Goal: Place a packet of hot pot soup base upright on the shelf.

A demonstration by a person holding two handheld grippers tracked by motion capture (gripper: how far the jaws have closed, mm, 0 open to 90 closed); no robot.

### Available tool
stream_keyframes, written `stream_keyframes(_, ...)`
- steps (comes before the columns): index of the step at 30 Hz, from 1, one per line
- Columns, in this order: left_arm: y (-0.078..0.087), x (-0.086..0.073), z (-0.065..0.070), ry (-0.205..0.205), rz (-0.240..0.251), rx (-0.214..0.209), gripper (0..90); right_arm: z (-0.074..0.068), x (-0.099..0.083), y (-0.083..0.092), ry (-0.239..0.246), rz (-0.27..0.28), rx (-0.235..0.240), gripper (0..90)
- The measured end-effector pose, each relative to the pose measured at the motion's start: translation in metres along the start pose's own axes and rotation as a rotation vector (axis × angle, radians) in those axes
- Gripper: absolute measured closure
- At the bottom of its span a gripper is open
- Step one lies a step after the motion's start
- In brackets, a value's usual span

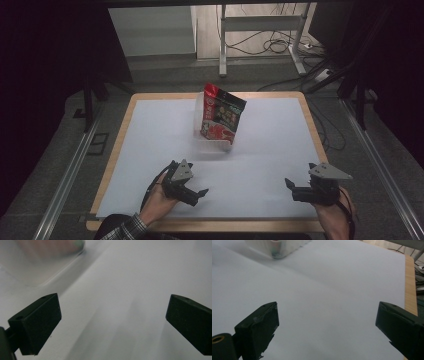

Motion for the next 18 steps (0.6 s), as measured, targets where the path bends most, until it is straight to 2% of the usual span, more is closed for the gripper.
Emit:
stream_keyframes(9, -0.002, -0.001, 0.0, 0.004, -0.009, -0.002, 0.0, 0.006, -0.019, 0.005, -0.028, -0.036, -0.011, 5.0)
stream_keyframes(18, -0.002, -0.001, 0.0, 0.002, -0.009, 0.003, 0.0, 0.007, -0.024, 0.003, -0.034, -0.058, -0.002, 4.8)
Point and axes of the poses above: each handheld gripper's, and its own axes: y roughly backward along the jaws, x roughly out of its top, z roughly to its right, the point moved 7 cm from there along -y, roughly forward along the jaws, and after that the axes turned 8 degrees about -z, right-handed, at the moved point
